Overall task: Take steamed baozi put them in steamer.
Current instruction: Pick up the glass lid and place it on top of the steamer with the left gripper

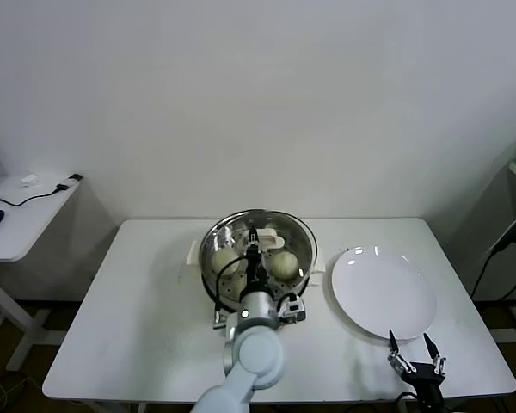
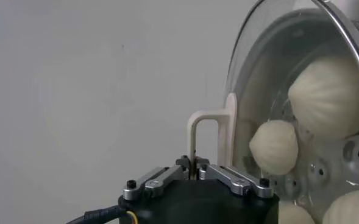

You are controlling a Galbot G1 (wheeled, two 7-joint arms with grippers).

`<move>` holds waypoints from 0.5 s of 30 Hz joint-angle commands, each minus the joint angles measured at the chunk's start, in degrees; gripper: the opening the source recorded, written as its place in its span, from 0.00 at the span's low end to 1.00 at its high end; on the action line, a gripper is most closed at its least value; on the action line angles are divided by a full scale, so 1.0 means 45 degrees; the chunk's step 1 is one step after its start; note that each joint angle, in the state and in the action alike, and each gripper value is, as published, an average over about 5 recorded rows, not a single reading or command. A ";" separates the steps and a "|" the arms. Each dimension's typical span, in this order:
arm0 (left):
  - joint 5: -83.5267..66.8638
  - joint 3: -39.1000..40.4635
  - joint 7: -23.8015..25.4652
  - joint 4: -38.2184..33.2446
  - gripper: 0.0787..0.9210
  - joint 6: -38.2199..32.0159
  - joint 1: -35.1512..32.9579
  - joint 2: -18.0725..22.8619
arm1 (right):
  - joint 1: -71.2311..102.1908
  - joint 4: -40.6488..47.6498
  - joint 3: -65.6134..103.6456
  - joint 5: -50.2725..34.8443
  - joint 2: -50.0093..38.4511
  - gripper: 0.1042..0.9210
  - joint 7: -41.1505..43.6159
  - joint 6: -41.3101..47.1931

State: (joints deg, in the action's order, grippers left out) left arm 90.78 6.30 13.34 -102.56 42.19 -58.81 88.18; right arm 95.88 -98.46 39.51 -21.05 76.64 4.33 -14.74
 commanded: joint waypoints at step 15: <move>0.0765 -0.0321 -0.0290 0.0666 0.07 0.0129 -0.0197 -0.0015 | -0.0082 0.0326 -0.0129 0.0330 -0.0061 0.88 0.0437 -0.0482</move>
State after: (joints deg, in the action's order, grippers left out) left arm 93.41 4.98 12.13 -100.62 42.09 -59.61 88.06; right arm 95.60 -97.41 39.03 -20.35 76.33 5.77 -15.97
